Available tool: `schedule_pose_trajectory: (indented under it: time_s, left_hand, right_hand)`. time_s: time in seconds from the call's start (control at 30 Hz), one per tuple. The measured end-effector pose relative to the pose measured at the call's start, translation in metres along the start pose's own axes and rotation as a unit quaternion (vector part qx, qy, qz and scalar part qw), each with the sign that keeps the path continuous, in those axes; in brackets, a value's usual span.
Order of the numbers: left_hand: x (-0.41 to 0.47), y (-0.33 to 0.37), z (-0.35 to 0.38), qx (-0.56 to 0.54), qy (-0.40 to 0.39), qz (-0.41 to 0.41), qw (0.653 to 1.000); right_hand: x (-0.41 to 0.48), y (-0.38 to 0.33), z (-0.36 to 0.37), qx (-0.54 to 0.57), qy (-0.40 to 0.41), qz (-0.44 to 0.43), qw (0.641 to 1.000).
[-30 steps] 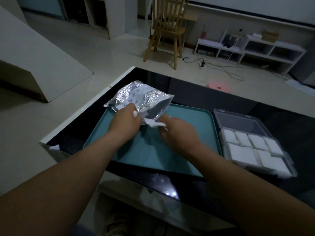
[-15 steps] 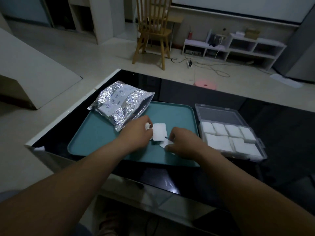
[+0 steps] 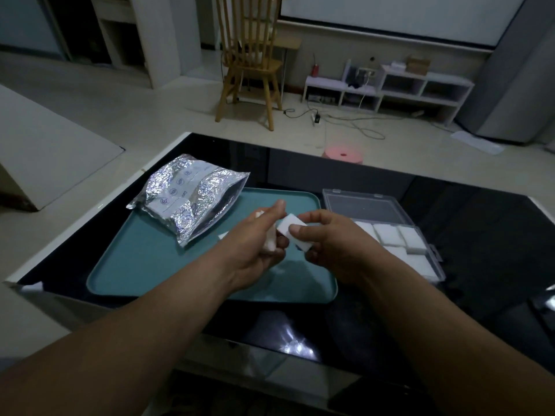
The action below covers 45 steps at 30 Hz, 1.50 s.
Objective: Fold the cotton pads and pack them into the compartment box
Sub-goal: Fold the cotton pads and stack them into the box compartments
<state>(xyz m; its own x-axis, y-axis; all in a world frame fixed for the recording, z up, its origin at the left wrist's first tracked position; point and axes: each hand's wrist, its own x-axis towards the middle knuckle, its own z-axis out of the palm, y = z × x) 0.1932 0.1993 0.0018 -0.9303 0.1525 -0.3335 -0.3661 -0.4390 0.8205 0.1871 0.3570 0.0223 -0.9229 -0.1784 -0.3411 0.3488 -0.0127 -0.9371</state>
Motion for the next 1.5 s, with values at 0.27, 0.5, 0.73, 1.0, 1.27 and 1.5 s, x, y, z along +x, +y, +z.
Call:
schedule_pose_trajectory:
  time_s: [0.27, 0.5, 0.73, 1.0, 1.27, 1.5]
  left_hand:
    - [0.007, -0.02, 0.037, -0.009, -0.053, -0.013, 0.998]
    - [0.019, -0.028, 0.05, -0.046, -0.002, -0.054, 0.997]
    - [0.007, -0.03, 0.072, -0.017, -0.159, -0.135, 0.978]
    - [0.012, -0.052, 0.097, -0.019, -0.158, -0.153, 0.975]
    - [0.017, -0.054, 0.109, -0.062, -0.122, -0.126, 0.983]
    - [0.023, -0.065, 0.152, -0.02, -0.051, -0.017, 0.998]
  right_hand:
    - [-0.007, 0.009, -0.008, -0.017, 0.056, -0.024, 0.998]
    - [-0.032, 0.007, -0.027, -0.316, 0.167, -0.183, 0.916]
    - [-0.054, 0.01, -0.07, -0.452, 0.01, -0.259, 0.854]
    - [-0.062, 0.012, -0.089, -0.371, 0.034, -0.238, 0.897]
    - [-0.063, 0.023, -0.102, -0.405, 0.13, -0.249, 0.87]
    - [-0.066, 0.014, -0.128, -0.327, 0.222, -0.209, 0.894]
